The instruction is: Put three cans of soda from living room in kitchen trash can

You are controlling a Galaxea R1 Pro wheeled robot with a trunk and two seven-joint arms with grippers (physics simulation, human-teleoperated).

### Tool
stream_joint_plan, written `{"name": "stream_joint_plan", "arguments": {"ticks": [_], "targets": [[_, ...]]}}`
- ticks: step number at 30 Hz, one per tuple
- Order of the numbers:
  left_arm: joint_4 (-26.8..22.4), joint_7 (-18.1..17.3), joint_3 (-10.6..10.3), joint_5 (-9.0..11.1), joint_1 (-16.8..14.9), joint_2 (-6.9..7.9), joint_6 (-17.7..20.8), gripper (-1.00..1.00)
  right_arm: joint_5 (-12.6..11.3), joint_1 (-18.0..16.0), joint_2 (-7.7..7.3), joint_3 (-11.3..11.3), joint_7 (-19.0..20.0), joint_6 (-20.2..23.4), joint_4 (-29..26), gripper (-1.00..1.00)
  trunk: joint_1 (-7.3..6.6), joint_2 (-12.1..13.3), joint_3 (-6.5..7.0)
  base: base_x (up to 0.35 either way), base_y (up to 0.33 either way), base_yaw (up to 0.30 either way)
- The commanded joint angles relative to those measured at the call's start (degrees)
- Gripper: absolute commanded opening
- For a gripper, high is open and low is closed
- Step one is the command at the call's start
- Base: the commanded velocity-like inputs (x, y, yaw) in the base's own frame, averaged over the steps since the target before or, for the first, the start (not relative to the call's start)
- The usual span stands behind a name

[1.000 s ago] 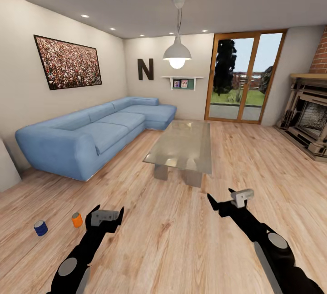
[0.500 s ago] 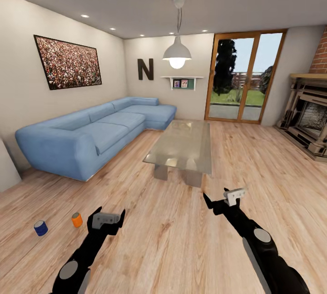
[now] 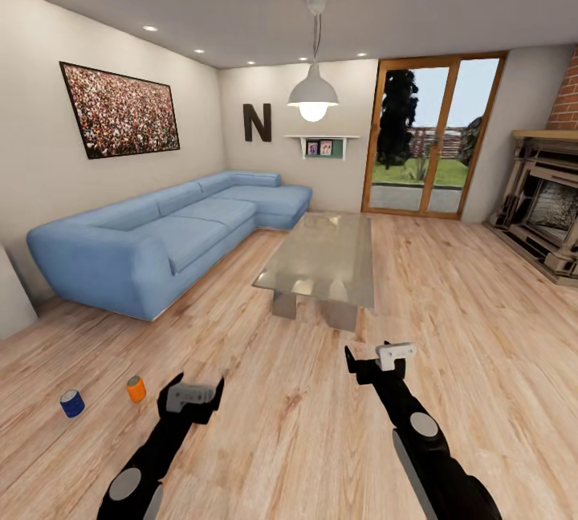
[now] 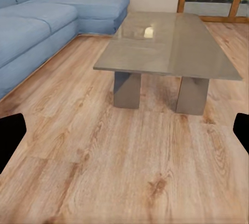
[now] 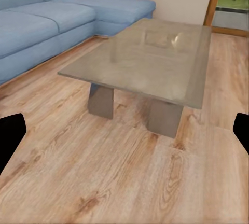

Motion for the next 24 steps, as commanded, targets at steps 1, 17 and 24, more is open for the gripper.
{"name": "stream_joint_plan", "arguments": {"ticks": [1, 17, 24], "targets": [[0.37, 0.02, -0.10, -0.14, -0.02, -0.05, -0.01, 1.00, 0.01, 0.00, 0.04, 0.11, -0.13, 0.00, -0.03, 1.00, 0.00, 0.00, 0.00, 0.000, 0.000, 0.000], [4.86, 0.47, -0.02, -0.03, -0.88, -0.24, -3.51, 1.00, -0.29, 0.39, 0.07, 1.77, -0.08, -0.18, -2.65, 1.00, 0.00, 0.00, 0.00, 0.000, 0.000, 0.000], [4.87, 0.47, -0.04, -0.13, -0.88, -0.26, -3.54, 1.00, -0.54, 0.40, 0.08, 1.79, -0.06, -0.18, -2.66, 1.00, 0.00, 0.00, 0.00, 0.000, 0.000, 0.000]]}}
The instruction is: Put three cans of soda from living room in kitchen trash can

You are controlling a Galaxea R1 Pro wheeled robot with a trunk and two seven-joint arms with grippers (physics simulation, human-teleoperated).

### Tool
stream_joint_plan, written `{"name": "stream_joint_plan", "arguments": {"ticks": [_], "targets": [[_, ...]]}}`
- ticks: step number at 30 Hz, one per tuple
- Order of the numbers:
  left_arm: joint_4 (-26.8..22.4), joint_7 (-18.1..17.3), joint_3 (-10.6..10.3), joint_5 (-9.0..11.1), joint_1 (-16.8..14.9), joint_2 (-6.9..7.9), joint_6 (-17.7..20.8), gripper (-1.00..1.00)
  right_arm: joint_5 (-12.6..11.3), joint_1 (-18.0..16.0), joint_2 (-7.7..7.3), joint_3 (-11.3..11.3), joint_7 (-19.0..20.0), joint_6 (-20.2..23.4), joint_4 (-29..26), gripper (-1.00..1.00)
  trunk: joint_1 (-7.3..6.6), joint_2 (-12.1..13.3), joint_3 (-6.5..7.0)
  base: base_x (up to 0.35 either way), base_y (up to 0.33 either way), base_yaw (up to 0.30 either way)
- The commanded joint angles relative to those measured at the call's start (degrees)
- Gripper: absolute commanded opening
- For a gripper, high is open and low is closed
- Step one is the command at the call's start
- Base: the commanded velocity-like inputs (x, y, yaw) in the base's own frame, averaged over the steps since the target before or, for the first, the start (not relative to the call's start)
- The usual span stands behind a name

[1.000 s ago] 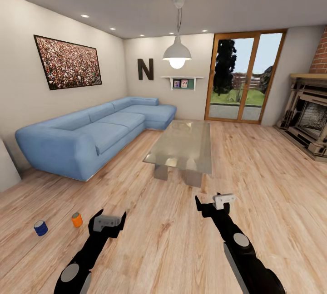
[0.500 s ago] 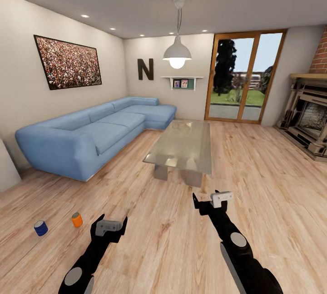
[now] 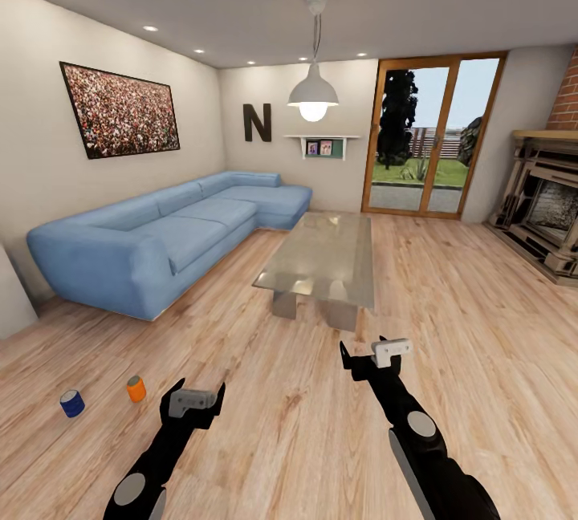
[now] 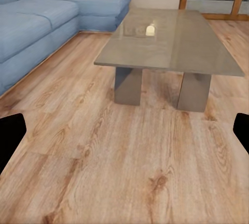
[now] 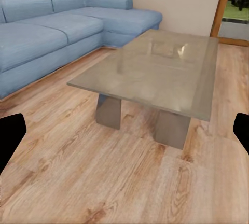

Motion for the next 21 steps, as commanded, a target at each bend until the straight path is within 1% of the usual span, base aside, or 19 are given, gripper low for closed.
{"name": "stream_joint_plan", "arguments": {"ticks": [1, 21], "targets": [[0.00, 0.00, -0.01, 0.01, 0.00, 0.01, 0.00, 1.00, -0.01, 0.01, 0.00, 0.00, 0.00, 0.00, 0.00, 1.00, 0.00, 0.00, 0.00, 0.000, 0.000, 0.000], [0.00, 0.00, 0.01, 0.35, 0.09, 0.04, -0.01, 1.00, -0.05, 0.02, 0.07, 0.29, -0.02, 0.06, 0.03, 1.00, 0.00, 0.00, 0.00, 0.000, 0.000, 0.000]]}}
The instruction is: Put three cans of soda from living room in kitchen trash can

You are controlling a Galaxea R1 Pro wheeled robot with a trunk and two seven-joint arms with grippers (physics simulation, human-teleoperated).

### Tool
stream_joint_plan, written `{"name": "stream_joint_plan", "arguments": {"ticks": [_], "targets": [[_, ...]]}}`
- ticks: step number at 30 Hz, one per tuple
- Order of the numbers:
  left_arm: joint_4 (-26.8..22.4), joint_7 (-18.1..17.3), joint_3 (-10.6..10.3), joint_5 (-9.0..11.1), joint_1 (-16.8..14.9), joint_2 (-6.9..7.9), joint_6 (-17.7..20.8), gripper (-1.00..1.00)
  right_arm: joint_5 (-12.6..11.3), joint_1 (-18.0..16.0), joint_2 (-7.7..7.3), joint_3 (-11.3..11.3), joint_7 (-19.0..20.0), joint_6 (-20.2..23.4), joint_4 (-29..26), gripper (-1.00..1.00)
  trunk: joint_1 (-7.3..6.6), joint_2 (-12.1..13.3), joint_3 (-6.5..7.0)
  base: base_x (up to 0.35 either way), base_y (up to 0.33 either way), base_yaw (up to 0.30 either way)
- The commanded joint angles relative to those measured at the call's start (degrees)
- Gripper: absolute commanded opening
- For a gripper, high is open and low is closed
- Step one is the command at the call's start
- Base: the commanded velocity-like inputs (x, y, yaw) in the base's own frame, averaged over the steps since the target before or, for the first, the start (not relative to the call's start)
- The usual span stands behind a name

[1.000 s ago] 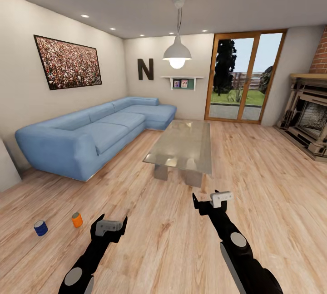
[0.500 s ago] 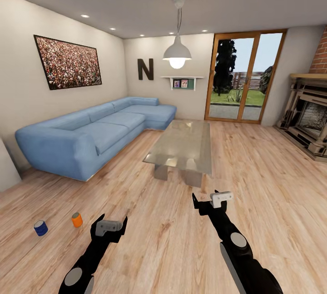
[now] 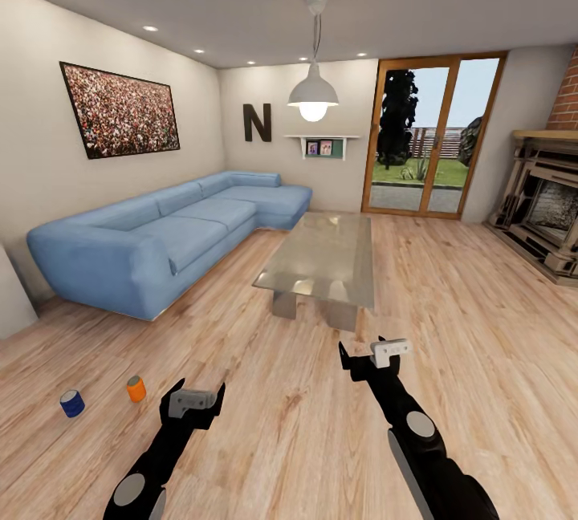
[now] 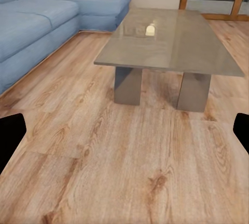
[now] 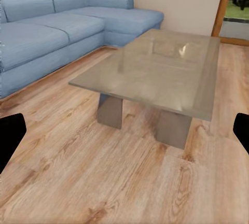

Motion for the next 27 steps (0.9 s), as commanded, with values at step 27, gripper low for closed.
{"name": "stream_joint_plan", "arguments": {"ticks": [27], "targets": [[0.05, 0.00, 0.38, -0.48, 0.00, 0.11, -0.08, 1.00, -0.27, -0.07, -0.44, 0.82, 0.00, 0.13, 1.32, 1.00, 0.00, 0.00, -1.71, 0.000, 0.000, 0.000]]}}
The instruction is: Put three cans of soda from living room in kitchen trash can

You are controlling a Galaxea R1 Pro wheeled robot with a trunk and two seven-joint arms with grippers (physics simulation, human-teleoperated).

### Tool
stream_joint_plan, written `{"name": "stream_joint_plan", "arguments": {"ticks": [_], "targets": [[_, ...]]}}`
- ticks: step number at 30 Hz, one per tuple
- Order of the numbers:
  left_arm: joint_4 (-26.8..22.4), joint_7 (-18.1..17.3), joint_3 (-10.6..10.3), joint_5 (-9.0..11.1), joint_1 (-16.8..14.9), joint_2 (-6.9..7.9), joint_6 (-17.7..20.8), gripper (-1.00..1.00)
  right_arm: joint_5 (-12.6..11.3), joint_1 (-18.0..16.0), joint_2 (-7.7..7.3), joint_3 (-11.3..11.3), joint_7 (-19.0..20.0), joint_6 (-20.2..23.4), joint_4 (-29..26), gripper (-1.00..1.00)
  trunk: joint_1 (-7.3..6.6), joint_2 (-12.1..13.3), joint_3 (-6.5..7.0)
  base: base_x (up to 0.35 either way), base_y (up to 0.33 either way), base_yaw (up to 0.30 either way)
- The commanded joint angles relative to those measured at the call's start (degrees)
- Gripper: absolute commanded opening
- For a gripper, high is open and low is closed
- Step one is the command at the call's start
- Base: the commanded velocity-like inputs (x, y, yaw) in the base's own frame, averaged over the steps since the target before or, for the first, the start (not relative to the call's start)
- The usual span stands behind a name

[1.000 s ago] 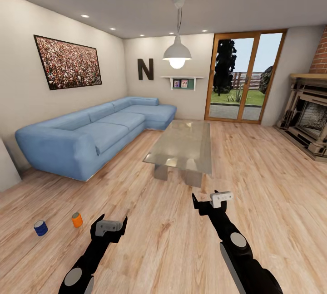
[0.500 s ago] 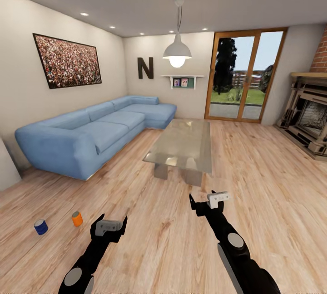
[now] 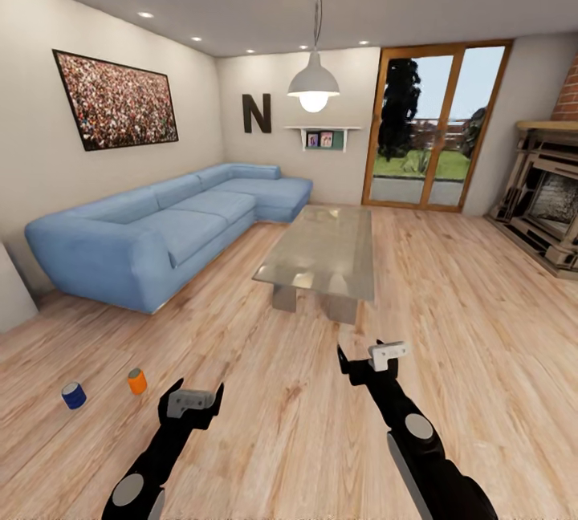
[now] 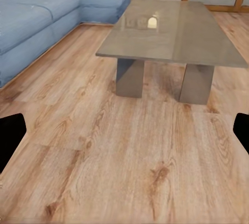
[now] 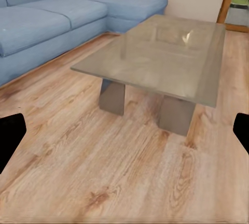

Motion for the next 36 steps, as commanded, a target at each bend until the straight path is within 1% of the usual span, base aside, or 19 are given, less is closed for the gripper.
{"name": "stream_joint_plan", "arguments": {"ticks": [1, 4, 7, 10, 14, 15, 16, 18, 19, 22, 23, 24, 25, 26, 27, 28, 32, 36], "targets": [[-0.01, 0.00, 0.07, 0.05, 0.00, 0.05, 0.02, 1.00, 0.00, 0.02, -0.10, -0.03, 0.04, -0.02, 0.39, 1.00, 0.00, 0.00, -0.09, 0.000, 0.000, 0.000], [0.03, 0.03, 0.42, 0.14, 0.19, 0.28, 0.01, 1.00, 0.00, 0.08, -0.36, -0.17, 0.12, -0.06, 1.75, 1.00, 0.00, 0.00, -0.35, 0.000, 0.000, 0.000], [0.65, 0.02, 1.65, 0.18, 0.46, 0.51, 0.00, 1.00, 0.01, 0.13, -0.72, -0.45, 0.31, -0.08, 3.37, 1.00, 0.00, 0.00, -0.61, 0.000, 0.000, 0.000], [1.18, 0.01, 4.11, 0.23, 0.87, 0.64, -0.02, 1.00, -0.03, 0.21, -1.88, -0.94, 1.50, -0.13, 4.75, 1.00, 0.00, 0.00, -0.87, 0.000, 0.000, 0.000], [1.75, -0.22, 8.52, 0.17, 1.63, 0.76, -0.76, 1.00, -0.06, 0.91, -3.48, -1.51, 4.16, -0.38, 5.96, 1.00, 0.00, 0.00, -1.22, 0.000, 0.000, 0.000], [1.75, -0.22, 8.52, 0.17, 1.63, 0.76, -0.76, 1.00, -0.06, 0.91, -3.48, -1.51, 4.16, -0.38, 5.96, 1.00, 0.00, 0.00, -1.31, 0.000, 0.000, 0.000], [1.99, -0.30, 9.45, 0.08, 1.83, 0.78, -1.29, 1.00, -0.06, 1.36, -3.73, -1.69, 4.68, -0.48, 6.24, 1.00, 0.00, 0.00, -1.39, 0.000, 0.000, 0.000], [2.77, -0.44, 10.84, -0.05, 2.42, 0.81, -2.68, 1.00, -0.07, 2.63, -4.07, -2.49, 5.46, -0.69, 6.76, 1.00, 0.00, 0.00, -1.57, 0.000, 0.000, 0.000], [4.03, -0.54, 11.75, -0.08, 3.48, 0.83, -4.33, 1.00, -0.07, 4.05, -4.22, -3.91, 6.03, -0.88, 7.08, 1.00, 0.00, 0.00, -1.65, 0.000, 0.000, 0.000], [6.17, -0.62, 12.57, -0.04, 5.58, 0.89, -7.33, 1.00, -0.08, 5.45, -4.23, -5.93, 6.56, -1.05, 7.11, 1.00, 0.00, 0.00, -1.92, 0.000, 0.000, 0.000], [6.17, -0.62, 12.57, -0.04, 5.58, 0.89, -7.33, 1.00, -0.08, 5.45, -4.23, -5.93, 6.56, -1.05, 7.11, 1.00, 0.00, 0.00, -2.00, 0.000, 0.000, 0.000], [6.82, -0.64, 12.76, -0.07, 6.27, 0.90, -8.42, 1.00, -0.08, 5.75, -4.26, -6.39, 6.69, -1.09, 7.11, 1.00, 0.00, 0.00, -2.09, 0.000, 0.000, 0.000], [8.06, -0.71, 13.04, -0.03, 7.42, 0.95, -10.50, 1.00, -0.08, 6.19, -4.35, -7.10, 6.88, -1.13, 7.14, 1.00, 0.00, 0.00, -2.18, 0.000, 0.000, 0.000], [8.06, -0.71, 13.04, -0.03, 7.42, 0.95, -10.50, 1.00, -0.08, 6.19, -4.35, -7.10, 6.88, -1.13, 7.14, 1.00, 0.00, 0.00, -2.26, 0.000, 0.000, 0.000], [9.28, -0.77, 13.23, 0.07, 8.16, 1.08, -12.17, 1.00, -0.08, 6.63, -4.47, -7.61, 7.03, -1.17, 7.17, 1.00, 0.00, 0.00, -2.35, 0.000, 0.000, 0.000], [9.89, -0.79, 13.31, 0.10, 8.43, 1.12, -12.79, 1.00, -0.06, 6.85, -4.52, -7.82, 7.09, -1.18, 7.21, 1.00, 0.00, 0.00, -2.44, 0.000, 0.000, 0.000], [12.03, -0.84, 13.47, 0.30, 9.06, 1.23, -14.26, 1.00, -0.02, 7.77, -4.78, -8.45, 7.21, -1.22, 7.41, 1.00, 0.00, 0.00, -2.79, 0.000, 0.000, 0.000], [13.02, -0.86, 13.50, 0.39, 9.31, 1.27, -14.87, 1.00, -0.02, 9.13, -5.17, -9.34, 7.31, -1.28, 7.50, 1.00, 0.00, 0.00, -3.13, 0.000, 0.030, 0.000]]}}
